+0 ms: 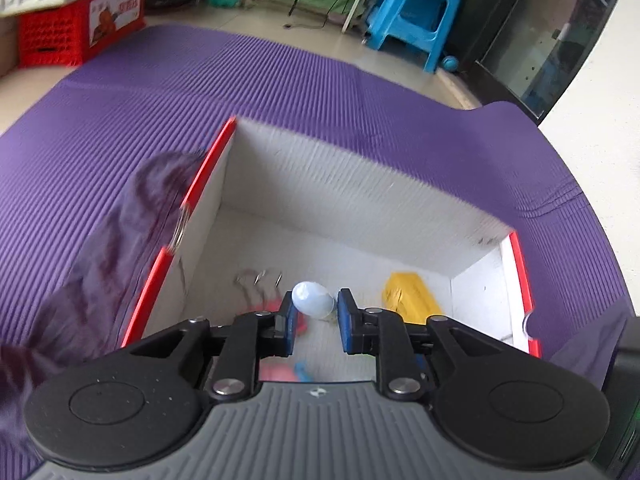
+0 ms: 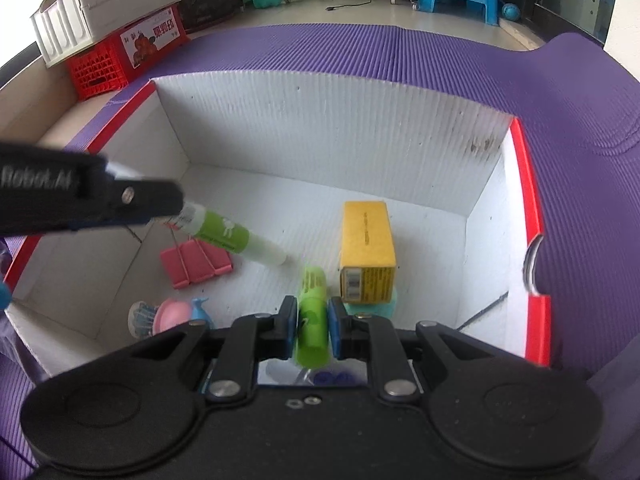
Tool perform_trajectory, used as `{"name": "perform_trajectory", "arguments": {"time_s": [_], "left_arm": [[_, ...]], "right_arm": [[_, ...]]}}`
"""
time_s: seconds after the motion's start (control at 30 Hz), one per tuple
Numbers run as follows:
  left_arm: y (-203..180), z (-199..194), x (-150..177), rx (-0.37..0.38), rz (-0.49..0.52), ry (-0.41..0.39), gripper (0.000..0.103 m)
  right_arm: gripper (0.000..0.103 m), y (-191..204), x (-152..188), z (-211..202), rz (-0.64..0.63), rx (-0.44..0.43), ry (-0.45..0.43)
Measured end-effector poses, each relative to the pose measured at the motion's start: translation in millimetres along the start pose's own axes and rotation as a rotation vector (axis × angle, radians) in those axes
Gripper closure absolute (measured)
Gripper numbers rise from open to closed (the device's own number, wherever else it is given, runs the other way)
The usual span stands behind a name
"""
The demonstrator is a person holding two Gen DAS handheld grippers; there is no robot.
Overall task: Organize rigid objects
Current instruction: 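Open both tools to release the glue pen and highlighter in the box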
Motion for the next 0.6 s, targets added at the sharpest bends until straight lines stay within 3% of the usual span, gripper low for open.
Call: {"name": "perform_trajectory", "arguments": {"time_s": [0.2,0.47,0.57,0.6], "left_arm": [[4,7,24,0.006,-0.002,0.109,0.081],[-4,-6,39,0.044,0.033,0.133,0.08],[-9,-21,38,0.054,0.039,0.107,0.08],[-11,-25,39,0.049,0.046,0.099,0.08]], "right_arm": [[0.086,5,4,-6,-0.01,-0.025,-0.002],[0.074,8,14,-29,-0.002,-0.038,-0.01],[0.058,4,17,-44,0.007,-0.027,-0.032],[0.049,4,19,-50,0.009,-0.032,-0.045]]}}
Point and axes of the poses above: each gripper's, at about its wrist camera, not at the fingertips, and z roughly the way its jaws point, y to its left, x to its underside, the point moved 9 cm from there along z, roughly the way its jaws point, and after that the axes turned 10 degrees about y, right-handed, at the moved point
